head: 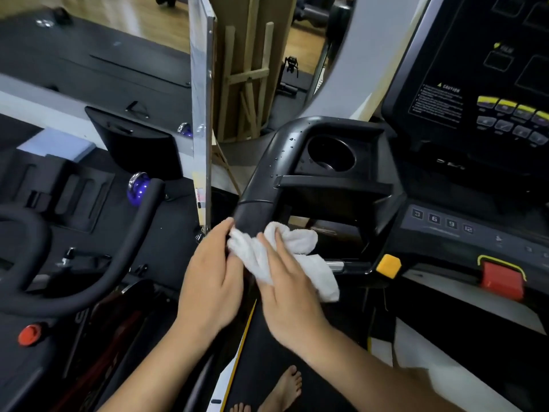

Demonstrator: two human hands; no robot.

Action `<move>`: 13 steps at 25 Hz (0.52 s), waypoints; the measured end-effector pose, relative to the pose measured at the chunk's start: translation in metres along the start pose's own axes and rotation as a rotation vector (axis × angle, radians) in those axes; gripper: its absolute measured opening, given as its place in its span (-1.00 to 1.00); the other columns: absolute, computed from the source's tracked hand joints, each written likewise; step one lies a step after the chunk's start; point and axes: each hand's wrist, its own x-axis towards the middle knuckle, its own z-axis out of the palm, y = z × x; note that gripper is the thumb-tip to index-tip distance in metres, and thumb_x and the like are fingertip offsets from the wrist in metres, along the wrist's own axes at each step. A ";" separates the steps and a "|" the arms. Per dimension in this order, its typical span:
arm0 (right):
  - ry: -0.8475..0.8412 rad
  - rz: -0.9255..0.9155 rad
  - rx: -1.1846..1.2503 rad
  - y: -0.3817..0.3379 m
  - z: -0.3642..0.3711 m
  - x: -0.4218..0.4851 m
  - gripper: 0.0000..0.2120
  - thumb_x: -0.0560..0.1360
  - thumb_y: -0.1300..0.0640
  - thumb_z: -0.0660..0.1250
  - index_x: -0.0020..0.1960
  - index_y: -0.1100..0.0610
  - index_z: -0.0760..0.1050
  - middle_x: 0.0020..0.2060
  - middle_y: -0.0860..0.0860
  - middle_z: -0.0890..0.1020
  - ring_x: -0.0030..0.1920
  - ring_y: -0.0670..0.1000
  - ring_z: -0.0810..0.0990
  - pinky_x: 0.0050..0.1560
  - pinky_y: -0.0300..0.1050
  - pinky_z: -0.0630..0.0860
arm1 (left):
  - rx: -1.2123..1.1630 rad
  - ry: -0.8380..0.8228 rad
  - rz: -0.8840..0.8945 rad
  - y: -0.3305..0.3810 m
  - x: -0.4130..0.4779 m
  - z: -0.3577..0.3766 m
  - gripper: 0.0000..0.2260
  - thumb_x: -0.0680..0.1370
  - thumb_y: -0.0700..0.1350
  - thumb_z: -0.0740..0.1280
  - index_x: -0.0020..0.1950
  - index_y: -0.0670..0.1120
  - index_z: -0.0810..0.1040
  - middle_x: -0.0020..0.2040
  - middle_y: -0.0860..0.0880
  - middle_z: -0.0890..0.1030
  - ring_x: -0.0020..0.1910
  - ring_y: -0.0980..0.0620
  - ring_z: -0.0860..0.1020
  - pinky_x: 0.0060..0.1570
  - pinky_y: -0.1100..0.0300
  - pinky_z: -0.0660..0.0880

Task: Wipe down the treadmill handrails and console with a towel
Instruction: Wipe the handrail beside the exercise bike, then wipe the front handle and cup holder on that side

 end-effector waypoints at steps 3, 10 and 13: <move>0.049 -0.066 -0.025 0.020 -0.018 0.010 -0.48 0.46 0.22 0.26 0.40 -0.07 0.41 0.40 -0.04 0.41 0.35 -0.02 0.42 0.34 -0.09 0.40 | -0.093 0.090 -0.017 -0.002 0.002 -0.003 -0.68 0.56 -0.08 0.14 0.26 0.02 0.53 0.08 0.30 0.59 0.13 0.25 0.54 0.12 0.39 0.41; 0.020 0.252 0.504 -0.038 -0.069 0.091 -0.74 0.49 -0.16 0.35 -0.15 0.03 0.51 -0.28 -0.06 0.63 -0.26 -0.12 0.61 -0.26 -0.18 0.53 | -0.408 0.085 -0.037 -0.007 -0.001 -0.016 -0.64 0.55 0.13 0.19 0.18 -0.08 0.54 0.00 0.08 0.65 0.00 0.14 0.59 0.01 0.22 0.49; -0.318 0.379 0.756 -0.044 -0.059 0.097 -0.71 0.56 -0.11 0.28 0.09 0.08 0.58 -0.04 0.12 0.66 -0.14 0.01 0.70 -0.28 -0.01 0.63 | -0.629 0.161 -0.332 -0.013 0.010 -0.029 -0.65 0.52 0.09 0.30 0.01 -0.20 0.56 -0.08 -0.18 0.64 -0.08 -0.01 0.55 -0.04 0.00 0.49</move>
